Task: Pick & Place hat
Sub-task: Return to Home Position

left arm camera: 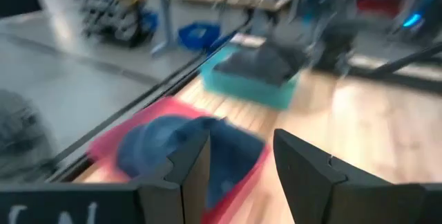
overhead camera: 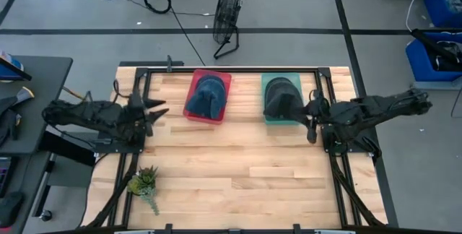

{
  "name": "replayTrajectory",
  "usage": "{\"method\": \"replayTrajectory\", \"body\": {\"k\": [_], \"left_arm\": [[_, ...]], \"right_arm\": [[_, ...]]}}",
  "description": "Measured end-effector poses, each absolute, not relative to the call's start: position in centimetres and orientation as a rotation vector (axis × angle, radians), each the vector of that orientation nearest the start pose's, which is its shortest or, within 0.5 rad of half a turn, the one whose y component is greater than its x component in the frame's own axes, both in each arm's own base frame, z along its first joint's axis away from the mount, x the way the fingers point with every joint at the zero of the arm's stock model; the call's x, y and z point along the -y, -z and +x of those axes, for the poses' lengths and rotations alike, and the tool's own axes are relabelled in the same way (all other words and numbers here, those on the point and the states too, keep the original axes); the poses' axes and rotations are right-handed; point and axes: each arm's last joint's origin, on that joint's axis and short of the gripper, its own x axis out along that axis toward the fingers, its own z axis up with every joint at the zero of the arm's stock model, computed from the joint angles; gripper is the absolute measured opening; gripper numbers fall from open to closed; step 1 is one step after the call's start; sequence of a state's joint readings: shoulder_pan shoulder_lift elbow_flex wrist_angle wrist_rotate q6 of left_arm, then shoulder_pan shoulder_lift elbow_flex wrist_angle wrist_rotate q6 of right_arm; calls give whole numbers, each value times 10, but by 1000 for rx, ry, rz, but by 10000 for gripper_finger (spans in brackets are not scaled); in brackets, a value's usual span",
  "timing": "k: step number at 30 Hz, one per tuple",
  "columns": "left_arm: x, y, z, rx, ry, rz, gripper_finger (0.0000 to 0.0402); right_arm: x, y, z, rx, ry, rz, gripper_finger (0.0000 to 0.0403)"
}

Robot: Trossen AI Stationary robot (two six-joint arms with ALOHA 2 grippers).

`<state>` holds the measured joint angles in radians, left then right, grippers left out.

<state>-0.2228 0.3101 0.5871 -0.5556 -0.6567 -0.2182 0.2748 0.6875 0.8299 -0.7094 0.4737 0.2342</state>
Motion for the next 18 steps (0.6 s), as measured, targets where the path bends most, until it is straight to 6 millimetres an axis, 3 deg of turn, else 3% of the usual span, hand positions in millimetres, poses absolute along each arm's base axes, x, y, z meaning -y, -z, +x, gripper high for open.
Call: {"method": "replayTrajectory", "body": {"k": [3,6,9,13,18], "left_arm": [[1,-259,77,-68,-381,-104,165],[3,-245,78,37,-322,-58,165],[2,-248,73,130,-318,-42,165],[-1,-257,62,201,-320,-74,165],[1,-244,68,109,-319,-22,165]], "right_arm": [[-23,-289,126,-373,192,79,94],[-26,-267,127,-301,56,-12,94],[-27,-250,123,-264,-25,-127,94],[-23,-237,114,-216,19,-123,94],[-20,-213,104,-153,25,-74,94]]}}
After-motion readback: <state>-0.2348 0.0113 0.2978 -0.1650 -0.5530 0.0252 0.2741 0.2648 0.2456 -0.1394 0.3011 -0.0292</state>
